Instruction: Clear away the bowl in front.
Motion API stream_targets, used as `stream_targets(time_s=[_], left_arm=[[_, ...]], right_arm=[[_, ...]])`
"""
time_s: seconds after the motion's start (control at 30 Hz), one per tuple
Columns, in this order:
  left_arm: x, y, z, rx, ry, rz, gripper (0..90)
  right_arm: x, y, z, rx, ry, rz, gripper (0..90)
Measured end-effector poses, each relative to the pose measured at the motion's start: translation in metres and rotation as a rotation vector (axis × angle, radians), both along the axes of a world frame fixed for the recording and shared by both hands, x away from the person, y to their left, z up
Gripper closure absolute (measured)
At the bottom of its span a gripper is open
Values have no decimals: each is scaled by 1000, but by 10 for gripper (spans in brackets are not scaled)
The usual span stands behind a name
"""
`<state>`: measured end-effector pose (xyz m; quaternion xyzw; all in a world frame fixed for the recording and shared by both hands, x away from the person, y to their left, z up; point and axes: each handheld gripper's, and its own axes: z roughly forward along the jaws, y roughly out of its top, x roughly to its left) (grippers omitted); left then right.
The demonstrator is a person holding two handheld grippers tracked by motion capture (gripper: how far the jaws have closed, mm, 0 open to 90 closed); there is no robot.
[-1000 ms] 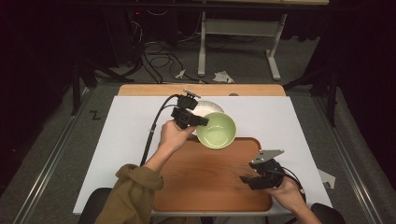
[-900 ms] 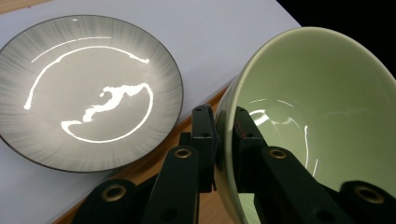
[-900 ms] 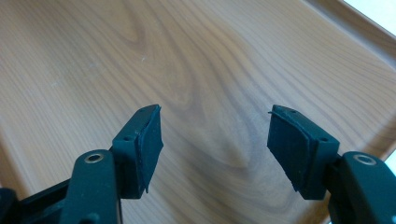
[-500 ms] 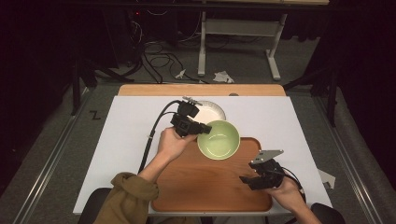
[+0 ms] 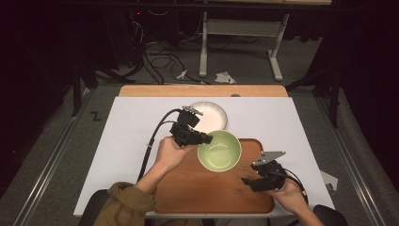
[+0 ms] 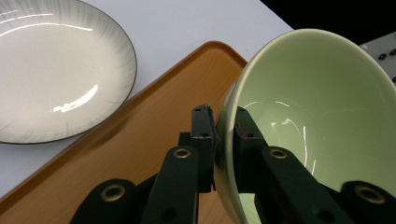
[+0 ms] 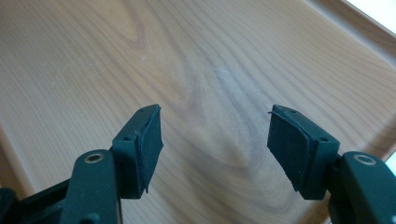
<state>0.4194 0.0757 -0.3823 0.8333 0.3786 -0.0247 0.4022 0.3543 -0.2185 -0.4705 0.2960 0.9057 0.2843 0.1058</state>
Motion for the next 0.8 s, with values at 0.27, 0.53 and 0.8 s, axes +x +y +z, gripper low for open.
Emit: stream_targets(time_s=[0.27,0.53,0.8], left_arm=[[-4,5,-8,0,13,4,816],[-6,8,-17,13,25,12,814],[-6,9,-32,30,51,17,814]], right_arm=[[0,0,0,1,1,-2,355],[0,0,0,3,3,-2,356],[0,0,0,8,3,-4,356]])
